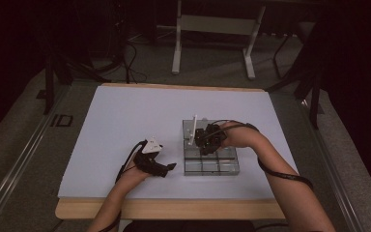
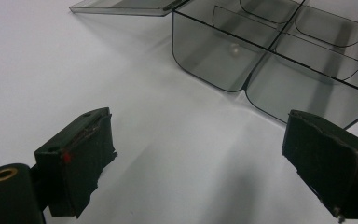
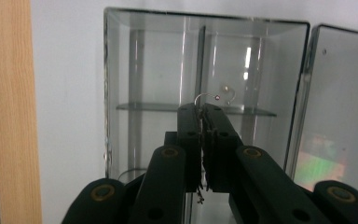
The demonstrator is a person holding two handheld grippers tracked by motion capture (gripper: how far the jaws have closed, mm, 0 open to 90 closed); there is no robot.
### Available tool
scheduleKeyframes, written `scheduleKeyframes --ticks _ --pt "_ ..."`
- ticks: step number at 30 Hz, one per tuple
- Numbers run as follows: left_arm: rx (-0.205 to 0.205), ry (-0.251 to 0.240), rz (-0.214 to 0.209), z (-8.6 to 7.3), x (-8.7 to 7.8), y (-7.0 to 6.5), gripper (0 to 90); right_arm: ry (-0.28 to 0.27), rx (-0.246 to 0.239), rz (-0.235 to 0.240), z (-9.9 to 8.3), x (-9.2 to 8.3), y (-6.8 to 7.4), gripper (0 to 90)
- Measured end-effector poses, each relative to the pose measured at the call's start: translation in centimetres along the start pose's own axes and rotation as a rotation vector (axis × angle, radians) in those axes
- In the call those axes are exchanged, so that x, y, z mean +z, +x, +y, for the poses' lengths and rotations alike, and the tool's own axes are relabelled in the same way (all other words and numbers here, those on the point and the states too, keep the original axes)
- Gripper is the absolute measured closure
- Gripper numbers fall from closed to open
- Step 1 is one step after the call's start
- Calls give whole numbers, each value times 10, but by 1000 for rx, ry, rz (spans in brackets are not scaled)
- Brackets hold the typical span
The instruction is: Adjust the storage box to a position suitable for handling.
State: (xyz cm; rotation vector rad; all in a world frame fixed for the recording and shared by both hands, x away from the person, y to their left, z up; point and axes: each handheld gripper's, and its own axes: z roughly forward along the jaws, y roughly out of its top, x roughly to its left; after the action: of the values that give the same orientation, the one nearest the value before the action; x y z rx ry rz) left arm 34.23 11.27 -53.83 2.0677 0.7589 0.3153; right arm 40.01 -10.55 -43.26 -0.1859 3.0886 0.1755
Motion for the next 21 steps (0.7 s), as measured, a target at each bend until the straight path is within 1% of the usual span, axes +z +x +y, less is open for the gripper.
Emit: scheduleKeyframes --ticks 5,10,18,19,21 --pt "0 0 1 0 0 0 93 -3 -9 8 7 5 -2 863" --pt "-1 -4 1 0 0 0 93 6 -4 14 10 13 -5 863" --pt "1 -2 1 0 0 0 93 7 0 13 11 23 -9 862" --pt "1 -2 2 0 0 0 93 12 10 15 10 24 -9 862" --pt "1 -3 3 0 0 0 93 12 7 13 10 26 -11 862"
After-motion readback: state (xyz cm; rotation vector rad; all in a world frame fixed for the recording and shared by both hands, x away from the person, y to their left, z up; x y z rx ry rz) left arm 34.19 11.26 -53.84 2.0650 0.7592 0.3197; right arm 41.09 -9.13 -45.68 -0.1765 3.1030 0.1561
